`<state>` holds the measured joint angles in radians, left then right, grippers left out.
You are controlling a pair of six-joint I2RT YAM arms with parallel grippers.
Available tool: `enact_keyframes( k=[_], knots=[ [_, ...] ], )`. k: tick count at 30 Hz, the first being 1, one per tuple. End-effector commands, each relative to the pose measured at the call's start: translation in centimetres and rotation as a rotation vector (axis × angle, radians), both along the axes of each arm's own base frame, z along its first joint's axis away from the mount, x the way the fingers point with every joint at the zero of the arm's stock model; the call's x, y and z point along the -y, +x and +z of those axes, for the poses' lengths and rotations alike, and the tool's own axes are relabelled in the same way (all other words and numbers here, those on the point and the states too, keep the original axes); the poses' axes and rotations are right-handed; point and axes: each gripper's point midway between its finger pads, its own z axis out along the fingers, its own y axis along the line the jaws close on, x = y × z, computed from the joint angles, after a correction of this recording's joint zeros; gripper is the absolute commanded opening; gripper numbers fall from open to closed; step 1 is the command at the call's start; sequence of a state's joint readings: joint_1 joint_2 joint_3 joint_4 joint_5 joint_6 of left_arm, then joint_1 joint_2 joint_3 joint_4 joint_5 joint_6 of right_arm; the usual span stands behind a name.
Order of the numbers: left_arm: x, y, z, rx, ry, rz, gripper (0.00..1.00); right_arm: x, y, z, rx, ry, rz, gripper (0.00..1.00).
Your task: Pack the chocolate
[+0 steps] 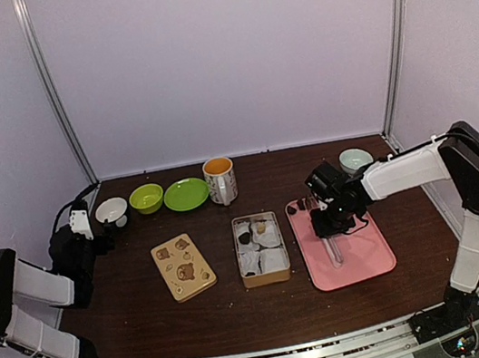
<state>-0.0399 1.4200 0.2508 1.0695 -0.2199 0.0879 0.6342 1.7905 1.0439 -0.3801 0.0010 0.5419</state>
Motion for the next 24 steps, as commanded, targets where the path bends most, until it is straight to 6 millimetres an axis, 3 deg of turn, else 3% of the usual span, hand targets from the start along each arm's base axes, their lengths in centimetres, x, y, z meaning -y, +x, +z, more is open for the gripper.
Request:
enact_keyframes(
  k=[1, 7, 14, 24],
  knots=[
    [-0.1, 0.5, 1.7, 0.063, -0.008, -0.004, 0.98, 1.7, 0.0, 1.2, 0.037, -0.028, -0.012, 0.31],
    [-0.1, 0.4, 1.6, 0.062, -0.008, -0.003, 0.98, 2.0, -0.4, 1.4, 0.049, -0.019, 0.010, 0.32],
    [-0.1, 0.5, 1.6, 0.061, -0.008, -0.003, 0.98, -0.5, -0.9, 1.8, 0.058, 0.099, 0.119, 0.36],
    [-0.1, 0.5, 1.6, 0.061, -0.007, -0.004, 0.98, -0.9, -1.0, 2.5, 0.088, 0.130, 0.125, 0.36]
  ],
)
